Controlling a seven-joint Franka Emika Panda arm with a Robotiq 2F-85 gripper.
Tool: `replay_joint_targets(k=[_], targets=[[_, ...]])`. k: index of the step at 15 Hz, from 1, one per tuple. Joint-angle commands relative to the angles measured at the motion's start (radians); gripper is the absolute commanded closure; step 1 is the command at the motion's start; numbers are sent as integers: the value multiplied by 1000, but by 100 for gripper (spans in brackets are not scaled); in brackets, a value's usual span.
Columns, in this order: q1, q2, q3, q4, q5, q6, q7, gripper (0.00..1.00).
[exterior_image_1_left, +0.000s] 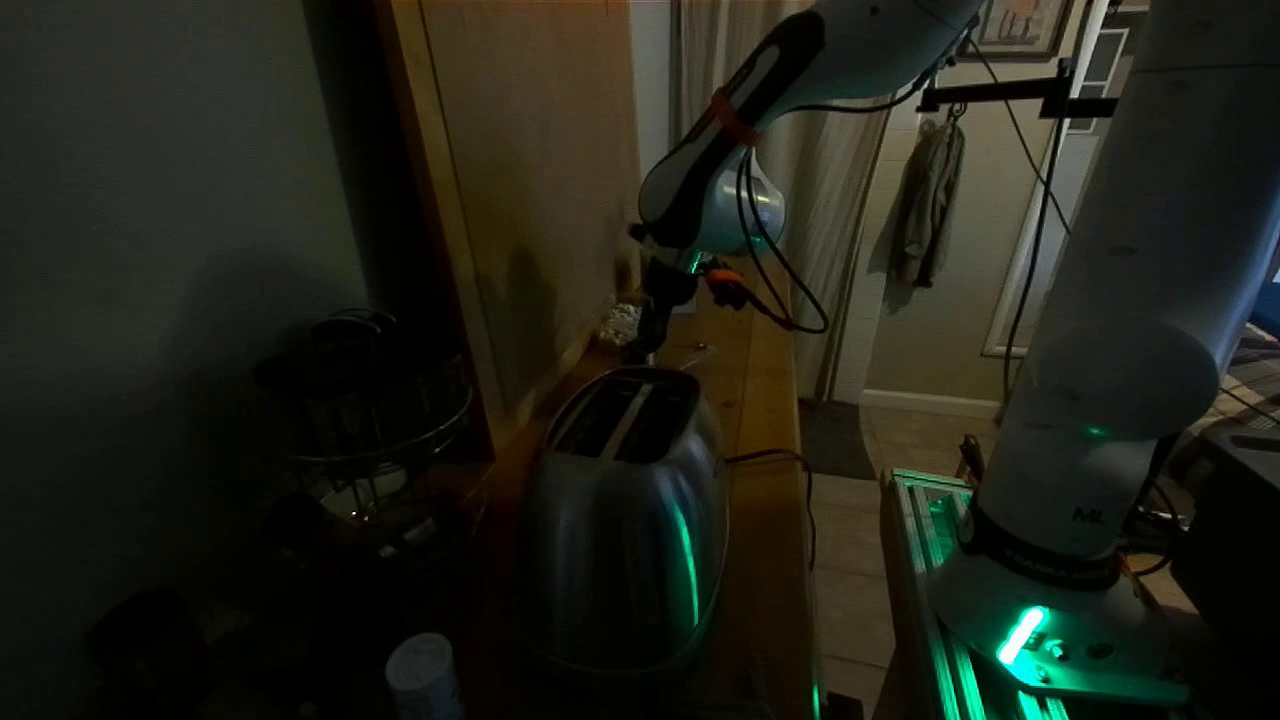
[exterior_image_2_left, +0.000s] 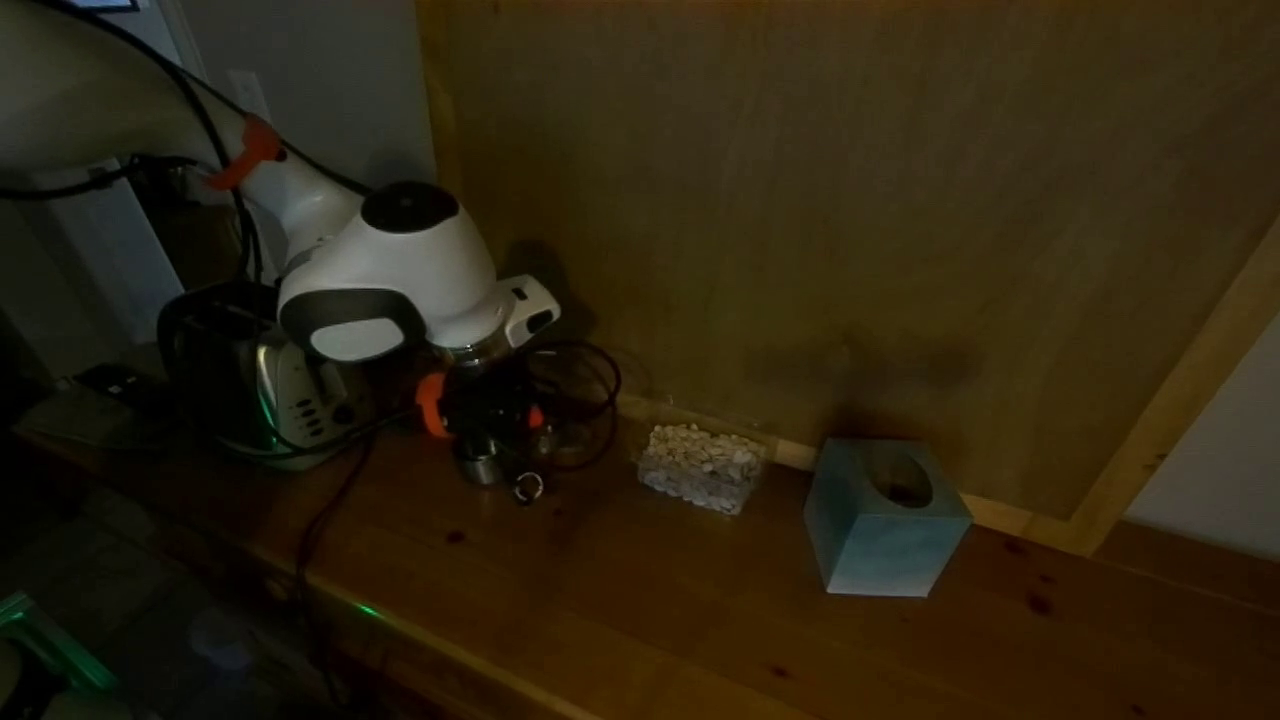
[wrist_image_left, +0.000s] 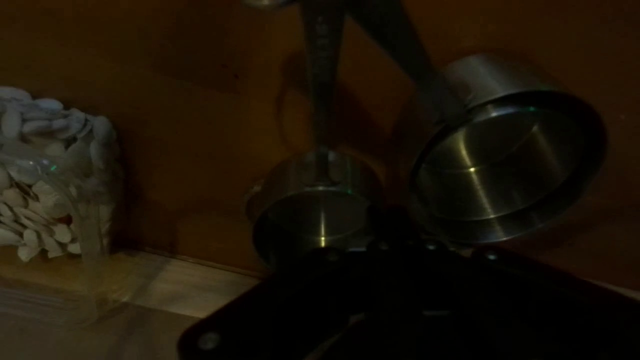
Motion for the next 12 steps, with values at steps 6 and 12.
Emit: replay_joint_targets(k=[6,12], targets=[[19,-53,8,-34,133,74,-164,99],[19,-74,-10,-10,330,-38,-358,99]])
